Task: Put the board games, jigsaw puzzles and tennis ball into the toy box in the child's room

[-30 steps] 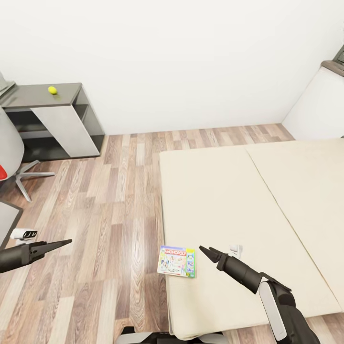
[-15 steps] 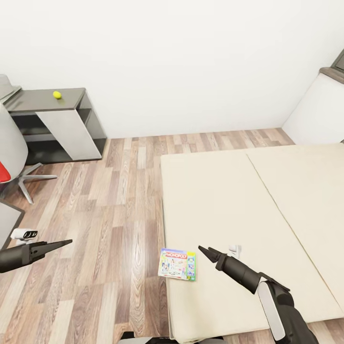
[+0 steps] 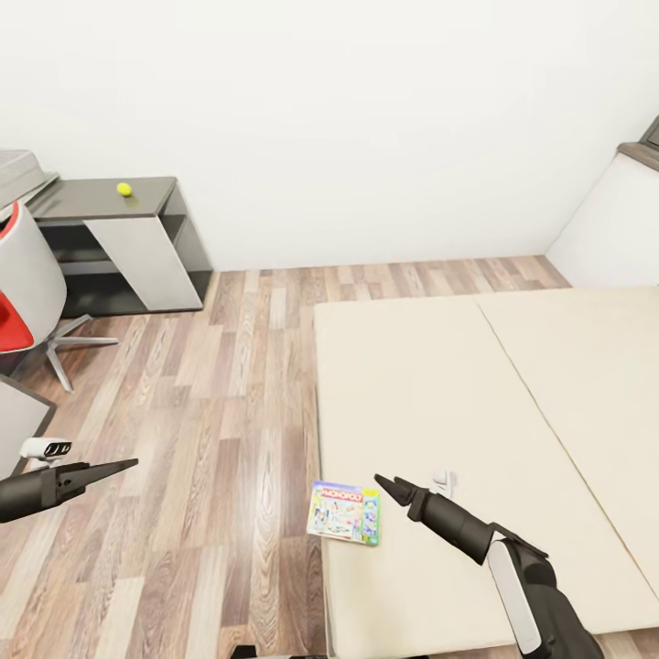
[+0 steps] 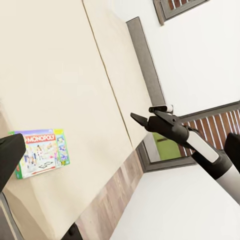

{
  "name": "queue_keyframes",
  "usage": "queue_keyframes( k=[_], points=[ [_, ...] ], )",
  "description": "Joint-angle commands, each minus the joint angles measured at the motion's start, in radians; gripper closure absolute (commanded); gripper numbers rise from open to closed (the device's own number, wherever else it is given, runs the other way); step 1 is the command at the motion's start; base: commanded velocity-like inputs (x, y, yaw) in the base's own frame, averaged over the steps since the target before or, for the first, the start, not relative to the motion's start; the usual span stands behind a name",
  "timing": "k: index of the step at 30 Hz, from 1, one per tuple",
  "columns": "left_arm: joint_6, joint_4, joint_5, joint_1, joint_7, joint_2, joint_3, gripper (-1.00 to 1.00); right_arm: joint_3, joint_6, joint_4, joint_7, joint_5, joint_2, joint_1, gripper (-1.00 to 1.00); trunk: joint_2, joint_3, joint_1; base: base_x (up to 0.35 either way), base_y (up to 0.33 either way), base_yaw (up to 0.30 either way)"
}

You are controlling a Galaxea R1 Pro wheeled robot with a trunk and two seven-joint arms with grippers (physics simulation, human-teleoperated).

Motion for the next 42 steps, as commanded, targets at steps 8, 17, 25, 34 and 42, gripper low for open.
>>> queue_keyframes(
  k=[8, 17, 25, 34, 42],
  points=[
    [0.011, 0.0, 0.0, -0.001, -0.004, 0.0, 0.0, -1.0, 0.002, 0.006, 0.001, 0.001, -0.005, 0.001, -0.001, -1.0, -0.002, 0.012, 0.001, 0.0, 0.0, 0.078],
    [0.011, 0.0, -0.001, -0.001, -0.004, 0.0, -0.001, -1.0, 0.003, 0.006, 0.005, 0.001, -0.005, 0.0, -0.001, -1.0, -0.002, 0.027, 0.001, 0.0, 0.0, 0.087],
    [0.011, 0.0, -0.001, -0.001, -0.004, 0.0, -0.001, -1.0, 0.003, 0.006, 0.005, 0.001, -0.004, 0.0, -0.001, -1.0, -0.002, 0.04, 0.001, 0.0, 0.0, 0.093],
    [0.011, 0.0, -0.001, -0.001, -0.004, 0.0, -0.001, -1.0, 0.004, 0.007, 0.005, 0.001, -0.004, 0.001, -0.001, -1.0, -0.002, 0.054, 0.001, 0.0, 0.0, 0.099],
    [0.011, 0.0, -0.001, -0.001, -0.004, 0.0, 0.0, -1.0, 0.004, 0.007, 0.005, 0.001, -0.004, 0.001, -0.001, -1.0, -0.002, 0.064, 0.001, 0.0, 0.0, 0.107]
  ],
)
